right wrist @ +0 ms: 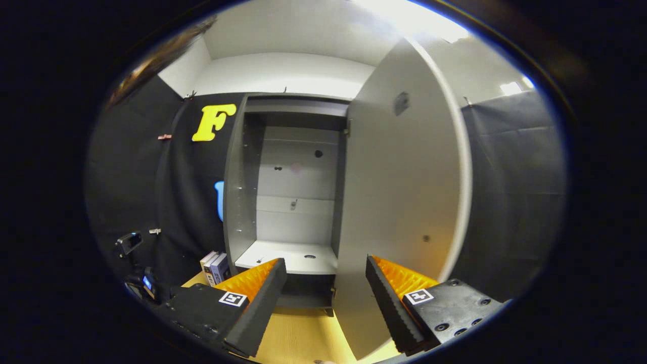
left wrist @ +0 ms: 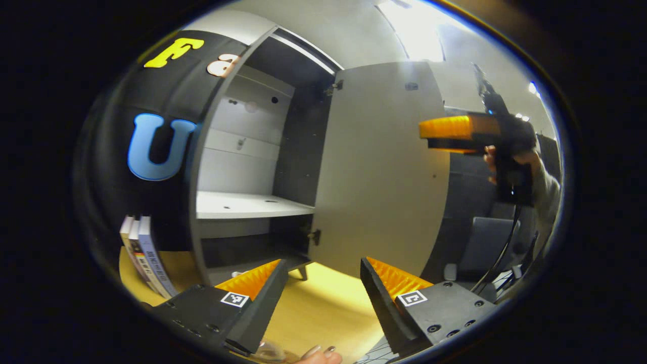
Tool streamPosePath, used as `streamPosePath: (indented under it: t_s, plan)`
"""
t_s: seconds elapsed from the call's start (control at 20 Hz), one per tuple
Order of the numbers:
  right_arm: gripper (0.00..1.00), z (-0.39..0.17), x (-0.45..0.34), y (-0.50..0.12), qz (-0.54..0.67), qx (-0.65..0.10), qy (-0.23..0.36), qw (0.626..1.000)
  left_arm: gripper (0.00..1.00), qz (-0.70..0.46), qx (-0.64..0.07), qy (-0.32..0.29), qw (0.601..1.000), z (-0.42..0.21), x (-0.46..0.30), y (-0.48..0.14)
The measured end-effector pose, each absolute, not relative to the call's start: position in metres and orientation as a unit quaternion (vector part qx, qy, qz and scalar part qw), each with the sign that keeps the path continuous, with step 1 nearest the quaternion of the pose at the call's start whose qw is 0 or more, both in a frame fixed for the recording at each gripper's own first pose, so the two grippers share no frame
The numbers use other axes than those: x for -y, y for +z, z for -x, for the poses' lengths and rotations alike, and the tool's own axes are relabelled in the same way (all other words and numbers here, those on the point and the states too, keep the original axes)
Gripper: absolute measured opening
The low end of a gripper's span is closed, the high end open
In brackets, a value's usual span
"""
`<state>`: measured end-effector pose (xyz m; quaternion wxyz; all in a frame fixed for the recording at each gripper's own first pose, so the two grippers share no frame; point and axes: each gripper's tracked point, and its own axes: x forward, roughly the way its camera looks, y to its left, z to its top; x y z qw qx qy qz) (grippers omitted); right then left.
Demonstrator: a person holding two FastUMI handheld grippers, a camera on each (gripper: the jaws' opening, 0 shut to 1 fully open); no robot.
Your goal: Open the cabinet door with the right hand, grasp the bottle in the cabinet with the left hand and place it on the coaster, then close the cabinet door with the right hand.
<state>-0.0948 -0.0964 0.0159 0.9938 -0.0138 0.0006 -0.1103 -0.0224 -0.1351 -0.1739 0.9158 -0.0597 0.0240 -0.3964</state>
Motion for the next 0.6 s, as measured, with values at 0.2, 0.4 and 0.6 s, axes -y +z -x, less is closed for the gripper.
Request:
streamPosePath:
  t_s: [0.2, 0.4, 0.6]
  plan:
    - [0.97, 0.148, 0.149, 0.010, 0.012, -0.001, -0.172, 0.985, 0.92, 0.053, -0.011, -0.410, 0.910, 0.002, 0.174, -0.150]
    - [1.00, 0.177, 0.201, 0.001, 0.009, -0.011, -0.213, 0.977, 0.93, 0.049, -0.004, -0.409, 0.911, -0.012, 0.207, -0.137]
    - [0.94, 0.178, 0.250, -0.005, -0.010, -0.006, -0.215, 0.976, 0.93, 0.051, -0.008, -0.399, 0.916, -0.019, 0.235, -0.137]
